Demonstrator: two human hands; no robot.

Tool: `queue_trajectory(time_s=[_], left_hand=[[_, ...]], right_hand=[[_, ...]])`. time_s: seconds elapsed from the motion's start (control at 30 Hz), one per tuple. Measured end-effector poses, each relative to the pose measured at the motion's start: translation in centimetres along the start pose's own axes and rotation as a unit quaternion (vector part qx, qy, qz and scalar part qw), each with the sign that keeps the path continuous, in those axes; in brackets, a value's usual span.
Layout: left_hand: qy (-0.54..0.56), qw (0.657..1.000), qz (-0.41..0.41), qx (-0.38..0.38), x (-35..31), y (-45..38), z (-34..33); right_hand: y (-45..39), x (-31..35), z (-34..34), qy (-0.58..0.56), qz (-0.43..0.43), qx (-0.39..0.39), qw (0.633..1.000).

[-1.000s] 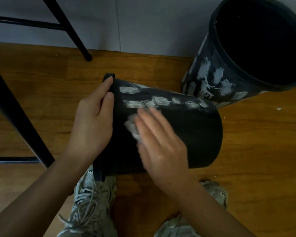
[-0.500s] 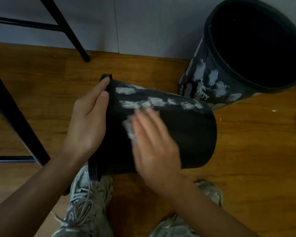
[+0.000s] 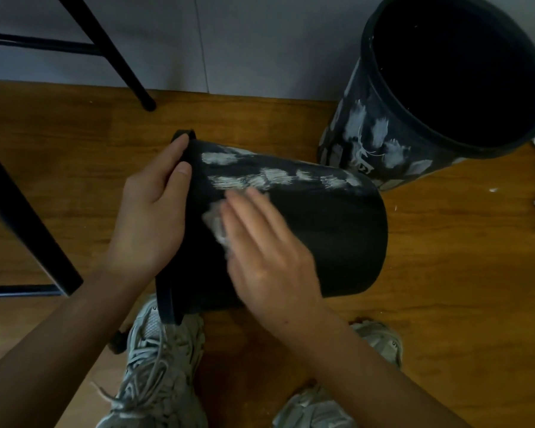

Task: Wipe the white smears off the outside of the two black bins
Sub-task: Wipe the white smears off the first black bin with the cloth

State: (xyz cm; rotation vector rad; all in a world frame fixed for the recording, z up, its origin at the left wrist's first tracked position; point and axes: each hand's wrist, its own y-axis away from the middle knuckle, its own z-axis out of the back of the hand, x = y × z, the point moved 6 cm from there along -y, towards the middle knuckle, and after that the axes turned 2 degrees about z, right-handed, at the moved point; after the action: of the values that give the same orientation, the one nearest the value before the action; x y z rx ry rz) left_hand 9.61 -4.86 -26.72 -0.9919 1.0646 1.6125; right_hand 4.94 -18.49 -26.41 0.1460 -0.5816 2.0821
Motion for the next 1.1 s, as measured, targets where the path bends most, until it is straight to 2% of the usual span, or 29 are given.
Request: queue_trajectory(time_s=[0.17, 0.33, 0.53, 0.63, 0.83, 0.9, 0.97, 1.1], left_hand=[[-0.005, 1.000, 0.000, 0.000, -0.2, 0.3, -0.1], [-0.015, 1.000, -0.007, 0.004, -0.3, 0.7, -0.2], [-0.012, 1.000, -0.018, 0.004, -0.3, 1.1, -0.2], [-0.010, 0.999, -0.032, 0.005, -0.5, 1.3, -0.3], [-0.043, 0.996, -0.076, -0.018, 0.2, 3.5, -0.7], [-0.053, 0.994, -0.088, -0.025, 0.3, 4.0, -0.7], [-0.056, 0.993, -0.099, -0.025, 0.3, 4.3, -0.7], [-0.066, 0.991, -0.112, -0.024, 0.5, 4.5, -0.6]], right_hand=[[3.4, -5.3, 1.6, 0.037, -0.108, -0.014, 0.993], [6.0, -9.3, 3.3, 0.076, -0.162, -0.070, 0.981], [6.8, -9.9, 3.7, 0.079, -0.216, -0.113, 0.967], [5.0, -8.0, 3.0, 0.057, -0.182, -0.076, 0.979], [0.7, -0.5, 1.0, 0.007, 0.008, -0.040, 0.999], [0.9, -0.3, 1.0, 0.018, 0.038, -0.049, 0.998], [1.8, -1.5, 1.2, 0.010, 0.017, -0.063, 0.998], [4.8, -6.3, 2.5, 0.015, -0.104, -0.083, 0.991]])
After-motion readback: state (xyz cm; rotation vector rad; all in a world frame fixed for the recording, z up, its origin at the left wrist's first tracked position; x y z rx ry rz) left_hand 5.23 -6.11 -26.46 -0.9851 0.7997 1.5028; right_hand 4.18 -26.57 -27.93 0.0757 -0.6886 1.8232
